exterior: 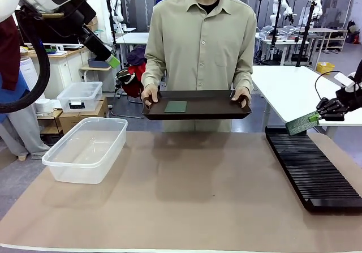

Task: Sort PCBs into racks and boxes based on the side picked up.
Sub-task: If the short side of the Blank PCB is picked up, insert it into the PCB Rack ; if the long side is picked up, place it in the Organizing box.

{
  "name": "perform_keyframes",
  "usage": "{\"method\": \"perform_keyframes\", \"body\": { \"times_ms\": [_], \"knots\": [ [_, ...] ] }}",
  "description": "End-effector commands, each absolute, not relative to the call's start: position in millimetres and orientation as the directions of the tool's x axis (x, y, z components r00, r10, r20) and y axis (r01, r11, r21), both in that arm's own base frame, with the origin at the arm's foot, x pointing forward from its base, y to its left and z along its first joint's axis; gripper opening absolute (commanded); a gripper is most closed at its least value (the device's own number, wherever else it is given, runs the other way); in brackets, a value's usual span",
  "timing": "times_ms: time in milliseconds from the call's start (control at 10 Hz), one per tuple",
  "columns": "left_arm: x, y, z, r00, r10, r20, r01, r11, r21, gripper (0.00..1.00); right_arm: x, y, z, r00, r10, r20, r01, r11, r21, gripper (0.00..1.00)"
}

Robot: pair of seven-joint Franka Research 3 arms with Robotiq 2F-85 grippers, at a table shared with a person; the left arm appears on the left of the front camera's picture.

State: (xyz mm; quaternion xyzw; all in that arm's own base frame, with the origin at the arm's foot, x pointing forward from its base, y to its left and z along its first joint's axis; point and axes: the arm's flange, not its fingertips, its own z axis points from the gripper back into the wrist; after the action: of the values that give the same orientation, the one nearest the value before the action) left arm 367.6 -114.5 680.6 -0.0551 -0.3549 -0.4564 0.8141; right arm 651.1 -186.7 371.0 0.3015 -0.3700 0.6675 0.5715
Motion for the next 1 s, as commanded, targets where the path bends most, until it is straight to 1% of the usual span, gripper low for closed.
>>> {"method": "perform_keyframes", "body": {
  "times_ms": [0, 900],
  "knots": [
    [367, -114, 678, 0.335, -0.704, 0.626, 0.782, 0.578, 0.232, 1.0, 653, -184, 360, -0.2, 0.533, 0.822, -0.98, -0.102, -0.171, 0.02],
    [367, -114, 678, 0.335, -0.704, 0.626, 0.782, 0.578, 0.232, 1.0, 649, -173, 330, -0.22, 0.535, 0.816, -0.975, -0.137, -0.174, 0.02]
  ]
}}
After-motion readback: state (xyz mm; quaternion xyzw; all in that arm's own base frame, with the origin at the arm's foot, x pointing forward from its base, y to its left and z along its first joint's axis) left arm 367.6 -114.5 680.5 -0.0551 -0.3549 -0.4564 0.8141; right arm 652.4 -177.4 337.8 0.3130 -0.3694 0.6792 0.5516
